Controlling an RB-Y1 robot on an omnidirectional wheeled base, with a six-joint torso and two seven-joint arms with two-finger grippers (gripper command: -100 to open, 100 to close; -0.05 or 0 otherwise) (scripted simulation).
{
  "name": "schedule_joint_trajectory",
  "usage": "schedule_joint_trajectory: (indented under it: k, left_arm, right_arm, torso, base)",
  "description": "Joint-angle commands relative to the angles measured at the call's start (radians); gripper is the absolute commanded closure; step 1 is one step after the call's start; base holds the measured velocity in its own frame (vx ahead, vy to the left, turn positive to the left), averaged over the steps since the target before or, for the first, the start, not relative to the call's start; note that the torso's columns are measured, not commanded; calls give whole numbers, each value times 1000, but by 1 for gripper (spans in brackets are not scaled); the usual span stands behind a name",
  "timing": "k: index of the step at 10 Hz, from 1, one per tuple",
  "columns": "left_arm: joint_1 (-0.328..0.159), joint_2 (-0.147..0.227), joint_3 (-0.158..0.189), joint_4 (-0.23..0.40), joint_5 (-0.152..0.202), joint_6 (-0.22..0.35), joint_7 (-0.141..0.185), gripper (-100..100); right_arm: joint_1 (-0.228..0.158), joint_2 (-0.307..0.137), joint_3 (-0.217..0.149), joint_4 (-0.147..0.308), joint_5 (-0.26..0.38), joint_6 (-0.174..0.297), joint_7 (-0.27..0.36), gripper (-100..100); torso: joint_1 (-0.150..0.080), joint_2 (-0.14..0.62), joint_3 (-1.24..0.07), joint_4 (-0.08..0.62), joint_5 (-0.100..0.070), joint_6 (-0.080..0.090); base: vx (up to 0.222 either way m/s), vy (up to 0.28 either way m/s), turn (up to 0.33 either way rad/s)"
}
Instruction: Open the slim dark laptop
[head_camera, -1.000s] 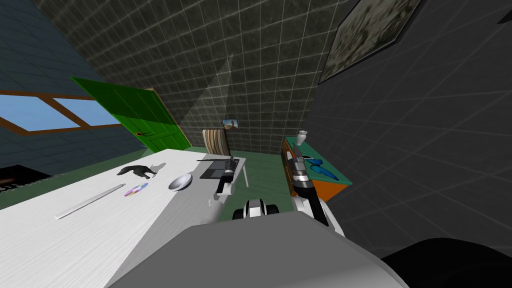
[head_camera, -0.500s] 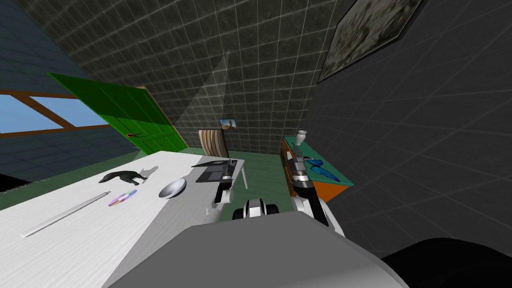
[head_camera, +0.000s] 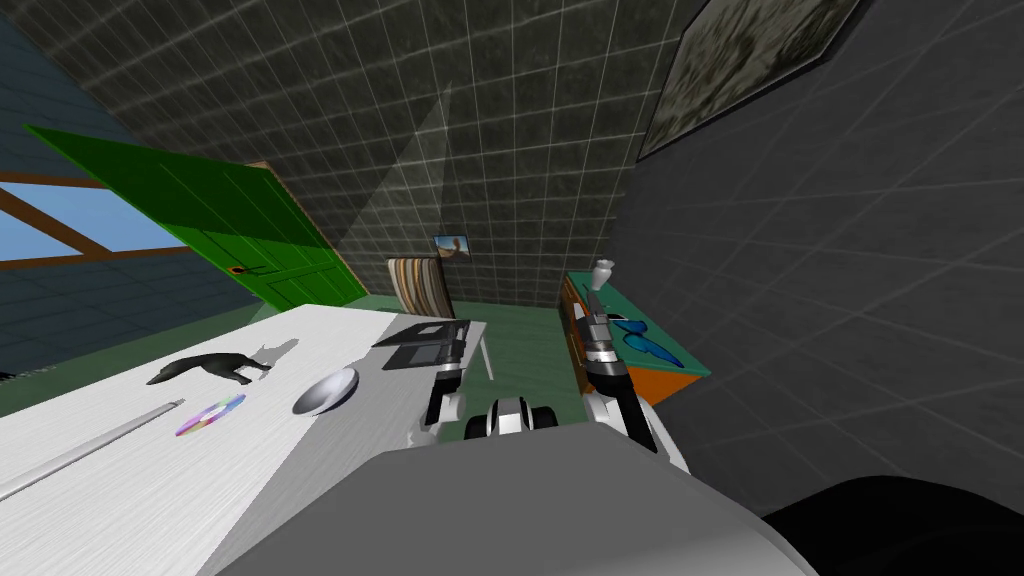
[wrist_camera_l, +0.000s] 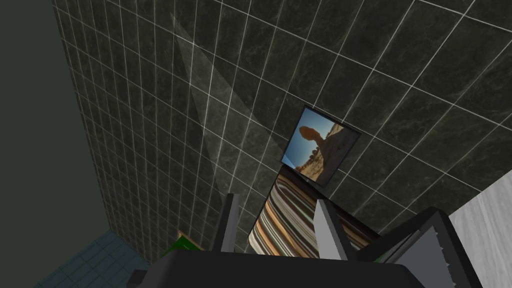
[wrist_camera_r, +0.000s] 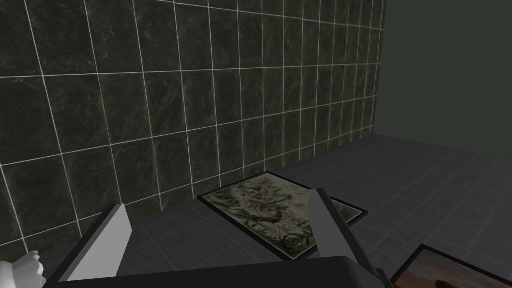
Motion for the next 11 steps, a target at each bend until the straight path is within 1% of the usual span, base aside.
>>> schedule_joint_trajectory:
  k: [1, 8, 9, 10, 11]
  left_arm:
    - [-30, -2, 8, -19, 2, 54, -6, -100]
    - [-124, -7, 33, -83, 10, 209, -22, -100]
    - [-115, -8, 31, -81, 9, 196, -22, -100]
    - [-117, -9, 31, -82, 9, 201, -24, 0]
    - [-117, -9, 31, -82, 9, 201, -23, 0]
  right_arm:
    - [0, 0, 0, 0, 0, 0, 0, 0]
    - [0, 0, 0, 0, 0, 0, 0, 0]
    - [0, 0, 0, 0, 0, 0, 0, 0]
    - [0, 0, 0, 0, 0, 0, 0, 0]
    - [0, 0, 0, 0, 0, 0, 0, 0]
  torso:
    - [-2, 7, 4, 3, -1, 0]
    - [-3, 5, 3, 2, -1, -1]
    - [-3, 6, 3, 2, -1, -1]
    - [-3, 5, 3, 2, -1, -1]
    - [-3, 4, 3, 2, -1, -1]
  base:
    - [-55, 2, 21]
    - [-53, -4, 37]
    - [-23, 0, 5]
    - [0, 0, 0]
    - [0, 0, 0]
